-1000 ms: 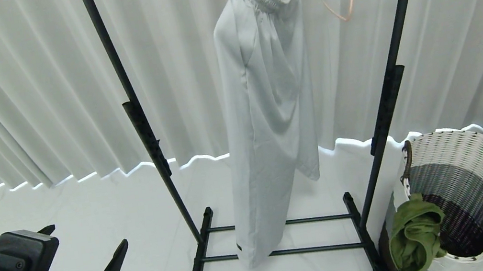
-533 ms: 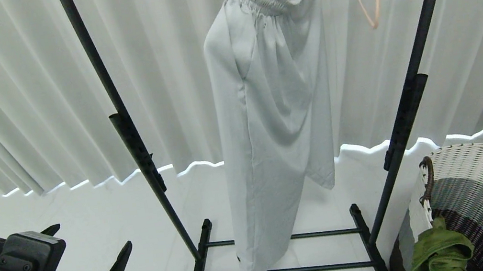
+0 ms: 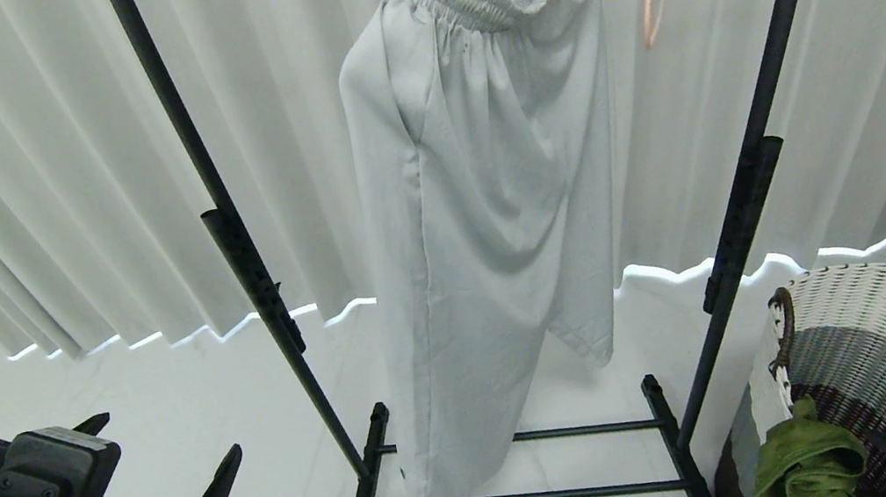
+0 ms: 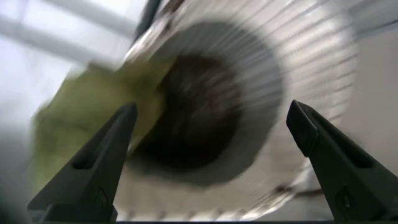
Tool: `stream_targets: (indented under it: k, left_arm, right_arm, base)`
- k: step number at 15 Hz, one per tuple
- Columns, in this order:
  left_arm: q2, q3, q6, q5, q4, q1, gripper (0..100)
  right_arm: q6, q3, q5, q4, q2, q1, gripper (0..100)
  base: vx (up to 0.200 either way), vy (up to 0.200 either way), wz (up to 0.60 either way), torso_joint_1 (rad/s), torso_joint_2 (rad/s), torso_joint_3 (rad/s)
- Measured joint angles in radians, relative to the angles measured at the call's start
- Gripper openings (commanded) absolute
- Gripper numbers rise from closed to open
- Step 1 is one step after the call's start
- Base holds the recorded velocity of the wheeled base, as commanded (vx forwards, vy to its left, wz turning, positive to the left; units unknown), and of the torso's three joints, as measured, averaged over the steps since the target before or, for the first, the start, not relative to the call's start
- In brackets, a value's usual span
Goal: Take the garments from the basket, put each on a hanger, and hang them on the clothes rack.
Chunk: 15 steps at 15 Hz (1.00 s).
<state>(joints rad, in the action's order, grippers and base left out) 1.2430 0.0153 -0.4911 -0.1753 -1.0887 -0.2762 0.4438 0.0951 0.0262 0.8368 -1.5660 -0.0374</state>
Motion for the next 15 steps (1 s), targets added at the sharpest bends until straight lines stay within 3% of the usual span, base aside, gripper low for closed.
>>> stream_targets:
  k: [4, 8, 12, 15]
  left_arm:
    - [0.001, -0.004, 0.000, 0.000, 0.003, 0.000, 100]
    - [0.002, -0.012, -0.004, 0.000, 0.006, 0.000, 100]
    - [0.006, -0.013, -0.004, 0.001, 0.008, 0.000, 100]
    - [0.008, -0.013, -0.004, 0.001, 0.008, -0.006, 100]
  right_arm:
    - [0.000, -0.035, 0.071, 0.000, -0.037, 0.020, 100]
    - [0.000, -0.033, 0.072, 0.004, -0.081, 0.019, 100]
    - [0.002, -0.031, 0.068, 0.116, -0.162, 0.015, 100]
    - [0.003, -0.038, 0.009, 0.174, -0.231, 0.014, 100]
  base:
    - [0.000, 0.000, 0.00, 0.000, 0.00, 0.000]
    - [0.000, 0.000, 0.00, 0.000, 0.00, 0.000]
    - [0.000, 0.000, 0.00, 0.000, 0.00, 0.000]
    - [0.000, 0.000, 0.00, 0.000, 0.00, 0.000]
